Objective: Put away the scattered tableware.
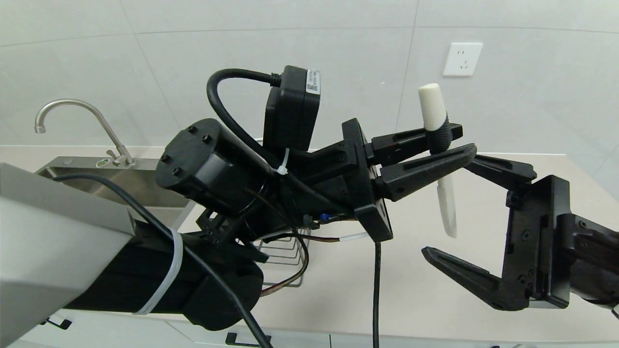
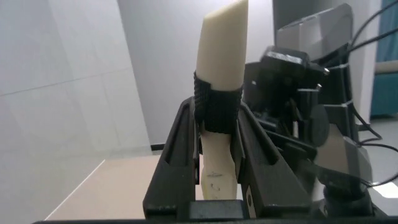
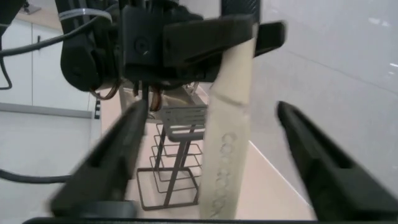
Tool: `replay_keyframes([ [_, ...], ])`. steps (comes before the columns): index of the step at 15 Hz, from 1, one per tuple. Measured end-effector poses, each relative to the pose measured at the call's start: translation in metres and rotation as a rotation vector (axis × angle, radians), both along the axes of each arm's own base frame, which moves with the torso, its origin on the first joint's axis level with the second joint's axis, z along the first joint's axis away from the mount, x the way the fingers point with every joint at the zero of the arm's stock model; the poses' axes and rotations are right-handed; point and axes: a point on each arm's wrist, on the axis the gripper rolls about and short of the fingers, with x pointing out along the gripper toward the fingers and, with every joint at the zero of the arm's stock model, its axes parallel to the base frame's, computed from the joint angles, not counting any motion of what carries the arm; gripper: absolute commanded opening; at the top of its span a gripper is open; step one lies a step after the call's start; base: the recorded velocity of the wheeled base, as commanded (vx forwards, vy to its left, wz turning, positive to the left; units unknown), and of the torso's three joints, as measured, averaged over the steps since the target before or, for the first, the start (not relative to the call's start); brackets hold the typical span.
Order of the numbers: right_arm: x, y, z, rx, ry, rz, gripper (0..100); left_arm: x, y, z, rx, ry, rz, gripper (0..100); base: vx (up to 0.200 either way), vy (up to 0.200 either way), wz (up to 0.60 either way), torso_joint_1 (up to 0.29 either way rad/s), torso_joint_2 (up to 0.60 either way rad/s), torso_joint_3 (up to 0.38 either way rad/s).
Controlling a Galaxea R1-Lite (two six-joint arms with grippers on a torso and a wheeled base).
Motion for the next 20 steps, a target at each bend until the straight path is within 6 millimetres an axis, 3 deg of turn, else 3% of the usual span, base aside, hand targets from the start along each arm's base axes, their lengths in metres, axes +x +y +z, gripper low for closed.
replay_keyframes([
  [2,-0.002,-0.001,-0.004,-0.009,0.012,0.0,100,0.005,0.006,0.002,-0.011,0.003,0.034,0,0.0,0.0,0.0,0.0,0.0,0.0],
  [5,-0.01,-0.009,-0.014,-0.035,0.049,-0.008,100,0.023,0.032,0.007,-0.024,0.003,0.138,0,0.0,0.0,0.0,0.0,0.0,0.0],
  [6,-0.012,-0.012,-0.019,-0.047,0.067,-0.016,0,0.025,0.042,0.007,-0.021,0.014,0.17,0,0.0,0.0,0.0,0.0,0.0,0.0],
  [10,-0.019,-0.031,-0.035,-0.08,0.125,-0.085,0,0.025,0.087,0.003,0.045,0.096,0.291,0,0.0,0.0,0.0,0.0,0.0,0.0],
  [13,-0.03,-0.048,-0.041,-0.082,0.142,-0.144,0,0.016,0.11,-0.003,0.073,0.124,0.345,0,0.0,0.0,0.0,0.0,0.0,0.0],
  [16,-0.049,-0.07,-0.035,-0.046,0.099,-0.226,0,0.01,0.127,-0.009,0.098,0.082,0.416,0,0.0,0.0,0.0,0.0,0.0,0.0],
  [20,-0.088,-0.097,-0.024,0.012,0.028,-0.338,0,0.009,0.147,0.004,0.08,0.022,0.495,0,0.0,0.0,0.0,0.0,0.0,0.0],
])
